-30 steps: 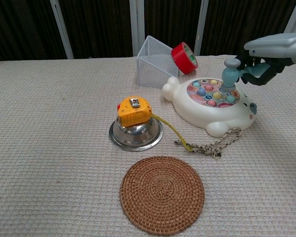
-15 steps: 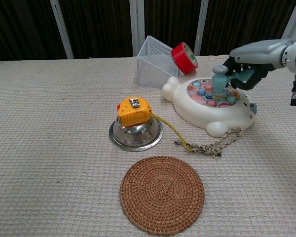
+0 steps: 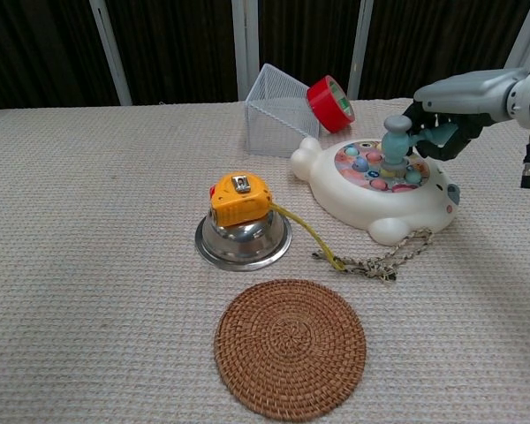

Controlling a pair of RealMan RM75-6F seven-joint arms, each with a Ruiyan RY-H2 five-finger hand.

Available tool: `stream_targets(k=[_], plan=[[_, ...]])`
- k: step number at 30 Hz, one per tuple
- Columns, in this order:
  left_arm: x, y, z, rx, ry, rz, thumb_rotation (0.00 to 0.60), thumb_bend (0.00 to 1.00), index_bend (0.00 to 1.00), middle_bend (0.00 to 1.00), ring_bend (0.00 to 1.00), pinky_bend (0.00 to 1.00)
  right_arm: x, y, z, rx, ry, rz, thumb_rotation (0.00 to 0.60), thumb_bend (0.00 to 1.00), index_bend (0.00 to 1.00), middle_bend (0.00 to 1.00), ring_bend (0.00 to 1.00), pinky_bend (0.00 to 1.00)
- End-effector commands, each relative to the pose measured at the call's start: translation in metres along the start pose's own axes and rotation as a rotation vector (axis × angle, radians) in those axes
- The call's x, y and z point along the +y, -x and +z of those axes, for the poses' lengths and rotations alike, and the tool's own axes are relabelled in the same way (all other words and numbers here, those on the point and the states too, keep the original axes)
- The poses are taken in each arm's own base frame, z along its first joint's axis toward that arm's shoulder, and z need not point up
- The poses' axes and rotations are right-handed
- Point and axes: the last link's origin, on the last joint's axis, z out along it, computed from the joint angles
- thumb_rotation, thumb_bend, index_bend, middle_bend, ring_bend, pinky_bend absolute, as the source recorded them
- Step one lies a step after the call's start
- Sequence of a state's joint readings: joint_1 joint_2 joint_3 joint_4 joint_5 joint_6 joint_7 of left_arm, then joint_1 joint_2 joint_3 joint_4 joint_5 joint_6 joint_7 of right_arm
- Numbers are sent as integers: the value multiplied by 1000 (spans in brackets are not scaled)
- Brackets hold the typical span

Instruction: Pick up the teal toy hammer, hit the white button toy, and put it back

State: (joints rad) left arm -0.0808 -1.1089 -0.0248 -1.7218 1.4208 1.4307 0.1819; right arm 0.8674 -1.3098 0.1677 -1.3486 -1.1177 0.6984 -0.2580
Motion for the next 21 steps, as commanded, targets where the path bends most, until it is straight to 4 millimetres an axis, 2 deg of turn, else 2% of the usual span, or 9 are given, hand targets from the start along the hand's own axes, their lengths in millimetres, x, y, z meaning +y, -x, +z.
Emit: stream_targets(k=[1, 4, 7, 14, 21], plan=[[1, 0, 1, 1, 4, 0, 600, 102, 47, 0, 0, 0, 7, -10, -11, 32, 8, 12, 600, 656, 997, 749, 555, 416], [3, -1, 1, 3, 12, 1, 600, 102, 47, 0, 0, 0, 14, -13, -19, 41, 21, 19, 600, 656, 998, 749, 555, 416], [4, -2, 1, 7, 18, 2, 600, 103, 47, 0, 0, 0, 25, -6, -29, 29, 45, 38, 600, 656, 998, 749, 555, 416], [3, -4, -2, 7, 7, 6, 600, 103, 47, 0, 0, 0, 57, 32, -46, -25, 119, 93, 600, 656, 997, 749, 555, 416], [5, -7, -5, 15, 5, 11, 600, 103, 47, 0, 0, 0, 79, 66, -55, -59, 161, 157, 600, 656, 997, 749, 546, 416]])
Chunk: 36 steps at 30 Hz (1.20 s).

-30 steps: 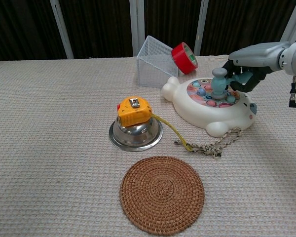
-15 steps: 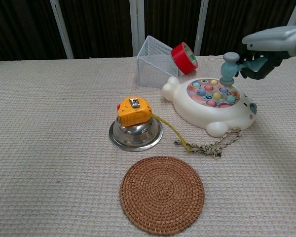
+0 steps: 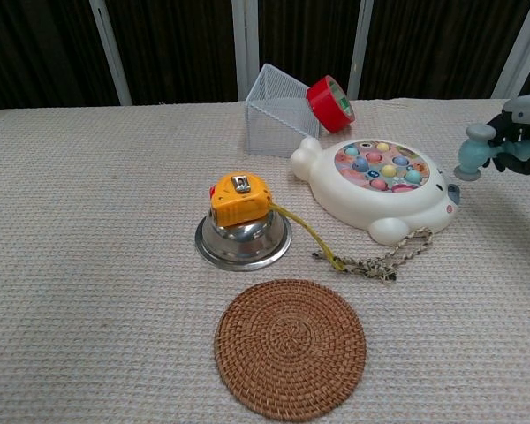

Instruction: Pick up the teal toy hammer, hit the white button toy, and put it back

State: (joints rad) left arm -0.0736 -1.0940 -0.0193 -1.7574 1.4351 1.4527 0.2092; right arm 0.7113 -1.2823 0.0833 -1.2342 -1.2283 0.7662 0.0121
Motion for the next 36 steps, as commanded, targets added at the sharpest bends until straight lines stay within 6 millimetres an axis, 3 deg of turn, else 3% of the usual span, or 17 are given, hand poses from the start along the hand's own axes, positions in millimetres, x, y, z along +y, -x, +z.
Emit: stream_targets(k=[1, 15, 31, 36], plan=[[0, -1, -2, 3, -3, 3, 600, 103, 47, 0, 0, 0, 14, 21, -4, -22, 18, 40, 600, 656, 997, 749, 543, 416], [6, -5, -4, 7, -2, 11, 600, 102, 47, 0, 0, 0, 49, 56, -10, -53, 68, 102, 600, 656, 899, 688, 467, 394], [7, -7, -5, 12, 0, 15, 600, 102, 47, 0, 0, 0, 59, 67, -11, -68, 81, 126, 600, 654, 718, 564, 364, 332], [7, -8, -4, 13, 1, 15, 600, 103, 47, 0, 0, 0, 60, 67, -12, -75, 82, 125, 600, 568, 677, 541, 344, 316]])
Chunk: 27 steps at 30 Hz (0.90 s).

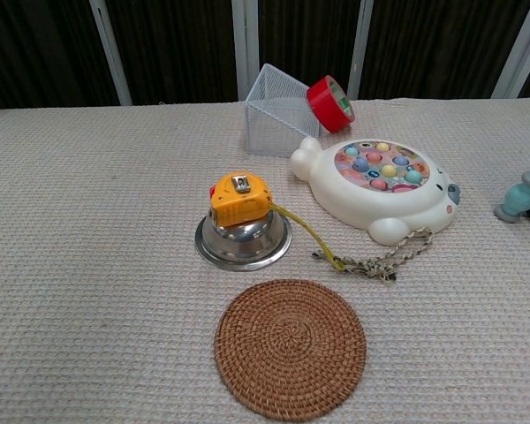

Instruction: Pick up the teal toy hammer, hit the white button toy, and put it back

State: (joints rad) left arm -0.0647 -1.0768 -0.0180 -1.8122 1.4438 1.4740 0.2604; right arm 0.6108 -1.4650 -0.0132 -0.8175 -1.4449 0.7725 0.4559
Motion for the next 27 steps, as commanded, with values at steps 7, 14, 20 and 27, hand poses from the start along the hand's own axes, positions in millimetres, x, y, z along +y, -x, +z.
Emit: stream_targets(k=[7, 14, 20, 27], plan=[[0, 0, 0, 0, 0, 0, 600, 103, 47, 0, 0, 0, 0, 0, 1, -15, 9, 2, 600, 486, 620, 512, 314, 283], [0, 3, 1, -8, 0, -1, 600, 103, 47, 0, 0, 0, 0, -5, 3, -34, 19, 2, 600, 485, 555, 478, 283, 266], [0, 4, 2, -11, -2, -2, 600, 102, 47, 0, 0, 0, -1, -11, 5, -52, 28, -3, 600, 485, 481, 441, 251, 243], [0, 6, 3, -18, -4, -4, 600, 103, 47, 0, 0, 0, -5, -18, 9, -64, 33, -18, 600, 485, 420, 411, 231, 235]])
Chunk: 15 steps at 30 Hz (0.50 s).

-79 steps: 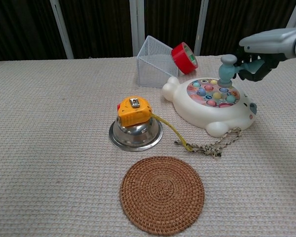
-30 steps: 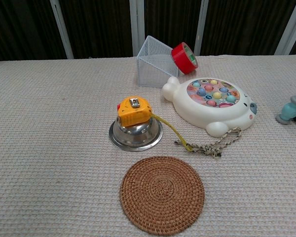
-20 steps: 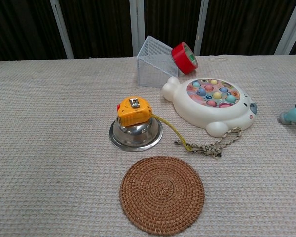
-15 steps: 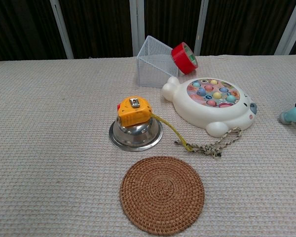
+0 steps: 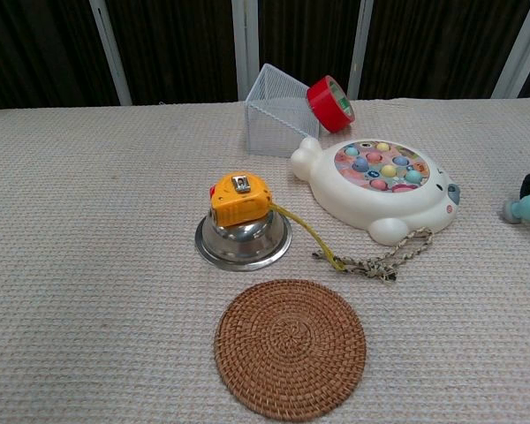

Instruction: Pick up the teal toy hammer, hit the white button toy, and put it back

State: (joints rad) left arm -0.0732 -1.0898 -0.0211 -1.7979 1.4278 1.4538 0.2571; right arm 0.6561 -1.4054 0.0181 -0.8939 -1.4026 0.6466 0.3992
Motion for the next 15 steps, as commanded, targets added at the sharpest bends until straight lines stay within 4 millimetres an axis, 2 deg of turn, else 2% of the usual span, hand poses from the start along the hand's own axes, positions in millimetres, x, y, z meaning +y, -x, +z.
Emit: stream_targets(k=[1, 15], plan=[[0, 1, 0, -3, -1, -1, 600, 103, 47, 0, 0, 0, -1, -4, 1, 0, 1, -4, 600, 485, 420, 411, 231, 234], [-2, 4, 1, -12, -6, -5, 600, 102, 47, 0, 0, 0, -10, -20, 7, -3, 6, -46, 600, 485, 419, 410, 230, 227]])
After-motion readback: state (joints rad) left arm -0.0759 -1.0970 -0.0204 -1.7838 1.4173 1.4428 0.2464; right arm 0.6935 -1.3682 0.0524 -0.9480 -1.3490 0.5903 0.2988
